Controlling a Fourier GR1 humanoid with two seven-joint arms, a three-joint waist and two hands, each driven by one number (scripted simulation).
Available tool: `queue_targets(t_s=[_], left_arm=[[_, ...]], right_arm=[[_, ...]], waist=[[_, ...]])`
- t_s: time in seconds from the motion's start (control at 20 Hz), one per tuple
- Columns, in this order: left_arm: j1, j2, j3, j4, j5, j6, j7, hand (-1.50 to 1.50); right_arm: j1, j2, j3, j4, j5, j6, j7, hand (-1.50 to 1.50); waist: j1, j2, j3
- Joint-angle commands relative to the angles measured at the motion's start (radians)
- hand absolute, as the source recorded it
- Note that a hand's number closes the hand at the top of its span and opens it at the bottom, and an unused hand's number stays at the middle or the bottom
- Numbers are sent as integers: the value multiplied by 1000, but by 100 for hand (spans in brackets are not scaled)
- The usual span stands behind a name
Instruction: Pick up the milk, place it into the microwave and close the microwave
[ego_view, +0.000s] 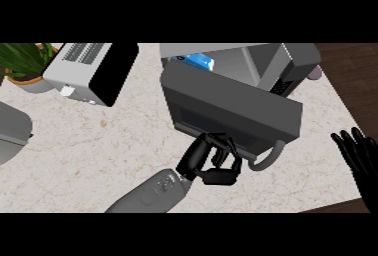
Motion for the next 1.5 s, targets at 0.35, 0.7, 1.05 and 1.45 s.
queue_targets(t_s=[0.35,0.7,1.05,1.45], left_arm=[[-134,-7,50,3,202,231,-14,150],[-213,-7,56,69,289,290,2,-150],[-248,-7,134,76,386,344,-23,-150],[-261,-7,121,85,459,362,-61,-150]], right_arm=[[-33,-98,-51,-79,-55,49,58,-150],[-121,-148,-109,-91,-54,20,76,-150],[-199,-258,-201,-152,104,-62,45,150],[-250,-283,-202,-122,146,-81,47,150]], waist=[[-70,8,1],[-97,26,2],[-121,38,-1],[-105,60,3]])
